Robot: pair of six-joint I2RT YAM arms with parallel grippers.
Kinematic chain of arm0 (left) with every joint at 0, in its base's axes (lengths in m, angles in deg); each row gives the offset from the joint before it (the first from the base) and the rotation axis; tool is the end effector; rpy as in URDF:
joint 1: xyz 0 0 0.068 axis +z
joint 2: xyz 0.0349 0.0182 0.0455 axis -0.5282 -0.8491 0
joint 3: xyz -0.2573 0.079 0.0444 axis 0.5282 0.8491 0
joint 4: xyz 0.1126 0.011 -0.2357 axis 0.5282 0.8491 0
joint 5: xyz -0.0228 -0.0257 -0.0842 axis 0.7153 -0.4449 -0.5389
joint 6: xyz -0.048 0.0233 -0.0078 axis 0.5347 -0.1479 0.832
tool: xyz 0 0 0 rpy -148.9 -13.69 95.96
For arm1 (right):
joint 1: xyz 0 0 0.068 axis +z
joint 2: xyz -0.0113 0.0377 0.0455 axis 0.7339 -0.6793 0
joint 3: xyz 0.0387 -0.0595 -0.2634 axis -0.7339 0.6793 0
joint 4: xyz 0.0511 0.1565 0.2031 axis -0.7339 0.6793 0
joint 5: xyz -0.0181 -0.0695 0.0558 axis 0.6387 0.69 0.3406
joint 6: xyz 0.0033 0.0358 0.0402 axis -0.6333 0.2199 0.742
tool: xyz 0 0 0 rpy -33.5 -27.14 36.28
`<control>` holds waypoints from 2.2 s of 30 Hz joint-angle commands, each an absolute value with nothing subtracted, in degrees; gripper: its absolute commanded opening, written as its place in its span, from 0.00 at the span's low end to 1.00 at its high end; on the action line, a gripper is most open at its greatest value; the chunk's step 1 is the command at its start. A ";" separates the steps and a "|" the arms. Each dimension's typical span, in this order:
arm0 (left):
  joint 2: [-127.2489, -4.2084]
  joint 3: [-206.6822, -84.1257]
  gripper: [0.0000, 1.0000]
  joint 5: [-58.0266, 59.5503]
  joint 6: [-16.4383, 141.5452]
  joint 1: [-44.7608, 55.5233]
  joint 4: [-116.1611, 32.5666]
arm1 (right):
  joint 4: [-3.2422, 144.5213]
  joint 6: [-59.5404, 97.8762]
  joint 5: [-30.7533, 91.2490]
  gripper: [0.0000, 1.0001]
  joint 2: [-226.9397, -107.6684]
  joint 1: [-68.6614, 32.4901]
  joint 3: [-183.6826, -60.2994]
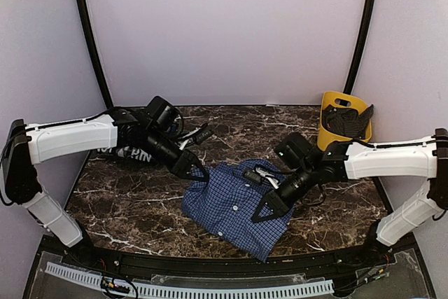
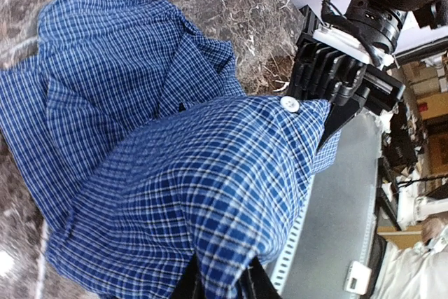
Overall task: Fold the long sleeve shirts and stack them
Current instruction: Fold the 2/3-rectangle-folded shirt at the center of the board.
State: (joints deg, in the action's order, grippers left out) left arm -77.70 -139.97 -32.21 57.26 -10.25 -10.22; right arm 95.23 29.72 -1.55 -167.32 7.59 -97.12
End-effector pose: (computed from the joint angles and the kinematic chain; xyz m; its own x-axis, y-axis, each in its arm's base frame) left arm 0.2238 -0.2341 0.2696 -0.6552 0.4816 -0.5820 0.7507 0.3288 -0.5730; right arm 0.1420 0.2405 0.2187 -0.7038 -0.5977 -0.3840 -0.6583 0.3455 0.6688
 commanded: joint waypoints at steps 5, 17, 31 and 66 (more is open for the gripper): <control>-84.20 -147.42 0.36 -26.33 59.17 -5.49 -20.13 | 95.31 28.15 -5.69 0.00 -168.71 -0.08 -96.10; -83.57 -146.36 0.48 -7.25 63.22 -2.76 -25.62 | 96.18 22.49 -5.04 0.23 -179.29 -11.27 -101.39; -78.12 -139.24 0.51 -6.82 63.38 -2.75 -29.24 | 99.06 14.45 -10.42 0.69 -196.21 -11.45 -114.66; -76.73 -139.66 0.54 6.77 66.23 0.67 -27.18 | 87.53 34.72 -16.22 0.00 -174.95 11.43 -109.74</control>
State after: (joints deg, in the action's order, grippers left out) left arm -77.83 -136.94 4.99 65.63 -0.72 -29.23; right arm 94.23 29.00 -14.01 -177.33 7.94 -110.41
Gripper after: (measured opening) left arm 0.541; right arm 0.036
